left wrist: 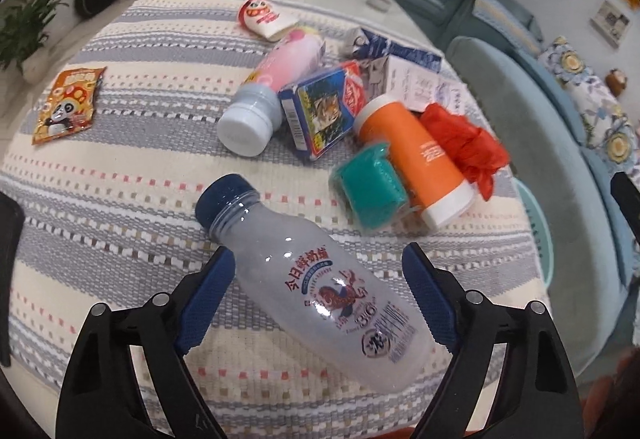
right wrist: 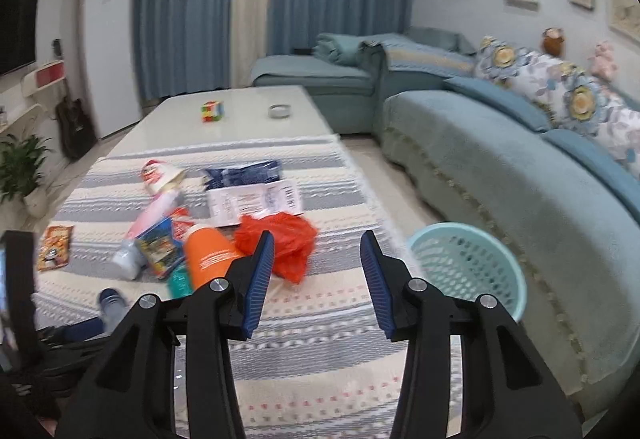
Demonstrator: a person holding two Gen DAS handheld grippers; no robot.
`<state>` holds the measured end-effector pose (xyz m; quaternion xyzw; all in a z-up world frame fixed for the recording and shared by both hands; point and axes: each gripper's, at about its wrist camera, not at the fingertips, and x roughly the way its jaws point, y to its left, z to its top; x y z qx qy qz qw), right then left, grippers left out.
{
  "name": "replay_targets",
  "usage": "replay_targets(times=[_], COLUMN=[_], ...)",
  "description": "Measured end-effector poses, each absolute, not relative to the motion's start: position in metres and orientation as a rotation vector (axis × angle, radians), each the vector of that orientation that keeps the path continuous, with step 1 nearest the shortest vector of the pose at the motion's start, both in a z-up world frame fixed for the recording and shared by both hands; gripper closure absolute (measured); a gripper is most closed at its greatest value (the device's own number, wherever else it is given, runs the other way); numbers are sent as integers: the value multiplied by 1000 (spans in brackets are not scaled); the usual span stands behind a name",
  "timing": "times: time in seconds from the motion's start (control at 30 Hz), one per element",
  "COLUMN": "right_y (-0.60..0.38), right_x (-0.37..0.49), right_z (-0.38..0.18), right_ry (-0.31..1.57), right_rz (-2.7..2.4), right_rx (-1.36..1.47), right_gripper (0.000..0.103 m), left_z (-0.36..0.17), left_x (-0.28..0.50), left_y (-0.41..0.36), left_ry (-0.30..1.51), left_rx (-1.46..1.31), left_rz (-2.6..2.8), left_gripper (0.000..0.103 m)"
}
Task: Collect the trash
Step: 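Grasp the clear milk bottle with the left tool while the right tool grasps the red bag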
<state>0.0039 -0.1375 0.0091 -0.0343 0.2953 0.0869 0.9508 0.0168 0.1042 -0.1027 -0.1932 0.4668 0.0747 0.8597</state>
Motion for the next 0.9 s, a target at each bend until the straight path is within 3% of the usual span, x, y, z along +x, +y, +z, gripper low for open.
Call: replay_targets(times=[0.13, 0.37, 0.73, 0.9], right_y=[-132, -136, -113, -99], right_x=[21, 58, 97, 115], right_z=[-3, -18, -46, -60], right_ry=[681, 764, 827, 846], right_rz=[274, 301, 327, 332], right_rx=[-52, -31, -135, -157], right_gripper=[58, 39, 35, 29], left_z=[-111, -115, -106, -104], left_x=[26, 27, 45, 38], left_y=[103, 108, 116, 111], left_ry=[1035, 1069, 1122, 1070], left_rx=[-408, -392, 127, 191], left_rz=[203, 154, -184, -183], left_gripper=[28, 35, 36, 32])
